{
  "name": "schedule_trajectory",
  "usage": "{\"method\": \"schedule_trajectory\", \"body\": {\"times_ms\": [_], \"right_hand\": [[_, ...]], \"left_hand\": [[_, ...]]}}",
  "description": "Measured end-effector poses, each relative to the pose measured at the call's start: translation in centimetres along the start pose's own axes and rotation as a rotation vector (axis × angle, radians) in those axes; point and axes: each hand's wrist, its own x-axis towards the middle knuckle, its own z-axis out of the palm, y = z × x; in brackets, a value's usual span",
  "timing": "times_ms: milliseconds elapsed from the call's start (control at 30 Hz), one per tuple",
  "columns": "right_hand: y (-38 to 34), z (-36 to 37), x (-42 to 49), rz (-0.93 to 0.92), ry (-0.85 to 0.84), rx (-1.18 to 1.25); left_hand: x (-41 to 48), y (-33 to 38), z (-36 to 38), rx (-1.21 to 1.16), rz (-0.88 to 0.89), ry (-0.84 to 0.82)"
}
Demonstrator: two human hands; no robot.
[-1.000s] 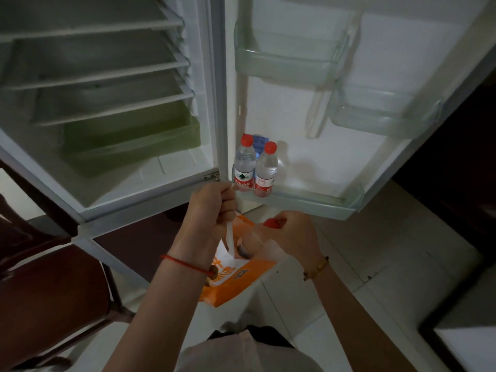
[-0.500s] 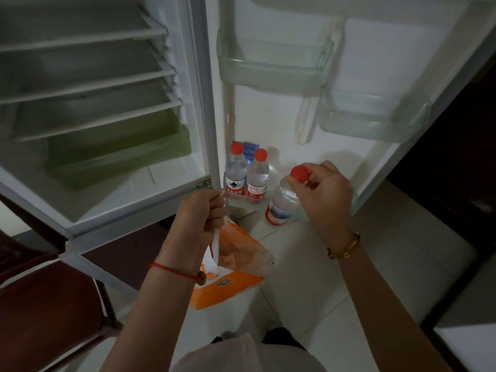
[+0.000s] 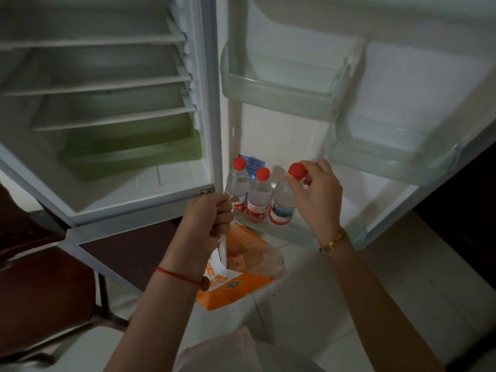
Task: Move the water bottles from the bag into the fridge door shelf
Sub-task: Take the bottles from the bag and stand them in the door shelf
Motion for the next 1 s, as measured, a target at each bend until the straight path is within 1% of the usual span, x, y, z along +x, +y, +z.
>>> {"method": "schedule_trajectory", "body": {"times_ms": [300,467,800,1000], "right_hand": [[2.1,1.3,1.4,-0.050,-0.056,0.054],[3.8,3.0,1.5,-0.018,-0.133,0.051],[5.2,5.4,0.9,0.027,-0.174,0.059],[5.8,5.7,1.1,0.055,-0.184,0.125]], "left_hand": [[0.9,-0.7,2.8,-0.044,0.000,-0.019],[1.2,-1.2,3.8,-0.029,0.015,-0.006],[0.9,-1.5,4.2,-0.015,0.027,0.009],[0.4,-1.7,4.4,-0.005,0.028,0.008]]}}
